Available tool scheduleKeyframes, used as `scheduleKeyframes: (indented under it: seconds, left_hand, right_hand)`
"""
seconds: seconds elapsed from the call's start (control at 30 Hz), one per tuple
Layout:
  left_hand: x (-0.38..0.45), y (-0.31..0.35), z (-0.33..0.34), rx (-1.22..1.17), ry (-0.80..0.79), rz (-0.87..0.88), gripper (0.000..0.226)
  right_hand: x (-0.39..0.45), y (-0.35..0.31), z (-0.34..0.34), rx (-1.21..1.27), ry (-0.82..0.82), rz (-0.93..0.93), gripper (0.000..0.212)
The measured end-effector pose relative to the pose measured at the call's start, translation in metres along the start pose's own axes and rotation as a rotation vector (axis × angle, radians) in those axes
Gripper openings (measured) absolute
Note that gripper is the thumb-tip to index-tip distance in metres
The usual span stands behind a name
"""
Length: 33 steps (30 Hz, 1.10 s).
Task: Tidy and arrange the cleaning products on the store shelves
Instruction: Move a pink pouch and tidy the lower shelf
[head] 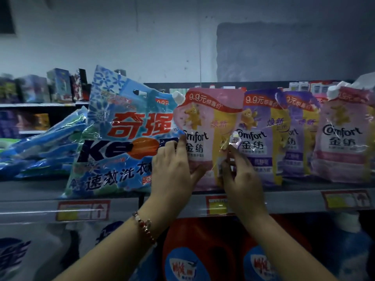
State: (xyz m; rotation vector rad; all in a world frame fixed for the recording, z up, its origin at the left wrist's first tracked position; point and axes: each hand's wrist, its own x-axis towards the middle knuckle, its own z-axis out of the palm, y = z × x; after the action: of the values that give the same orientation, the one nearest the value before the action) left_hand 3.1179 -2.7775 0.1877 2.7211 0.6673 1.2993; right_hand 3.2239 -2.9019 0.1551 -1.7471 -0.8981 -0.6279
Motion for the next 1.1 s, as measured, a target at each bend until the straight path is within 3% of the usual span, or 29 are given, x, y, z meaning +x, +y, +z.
scheduleKeyframes:
  seconds: [0.17,0.3,0.4,0.57,0.67,0.73,0.83,1.0,1.1]
  left_hand:
    - [-0.001,-0.023,-0.023,0.243,-0.043,0.167,0.092]
    - [-0.020,-0.069,-0.058,0.433,-0.080,0.259,0.076]
    - [-0.048,-0.114,-0.096,0.515,-0.177,0.233,0.074]
    - [-0.101,-0.206,-0.176,0.539,-0.295,0.021,0.075]
    - [-0.139,-0.271,-0.235,0.615,-0.394,-0.149,0.092]
    - [-0.168,-0.313,-0.277,0.667,-0.477,-0.308,0.102]
    - [-0.211,-0.369,-0.342,0.708,-0.514,-0.486,0.089]
    - [-0.277,-0.452,-0.436,0.800,-0.509,-0.635,0.088]
    - [-0.304,-0.491,-0.477,0.799,-0.512,-0.689,0.107]
  right_hand:
    - [0.004,-0.010,-0.019,0.018,-0.140,0.006,0.053]
    - [0.001,-0.030,-0.028,-0.203,-0.027,-0.212,0.060]
    - [-0.016,-0.070,-0.012,-0.136,-0.172,-0.306,0.059]
    - [-0.048,-0.164,0.063,-0.207,-0.690,-0.512,0.064]
    - [-0.064,-0.232,0.118,-0.207,-0.933,-0.509,0.070]
    - [-0.082,-0.280,0.158,-0.147,-1.009,-0.532,0.073]
    - [-0.113,-0.353,0.217,-0.088,-1.052,-0.603,0.074]
    - [-0.178,-0.478,0.306,0.108,-1.055,-0.688,0.075]
    - [-0.210,-0.528,0.351,0.197,-1.141,-0.673,0.075]
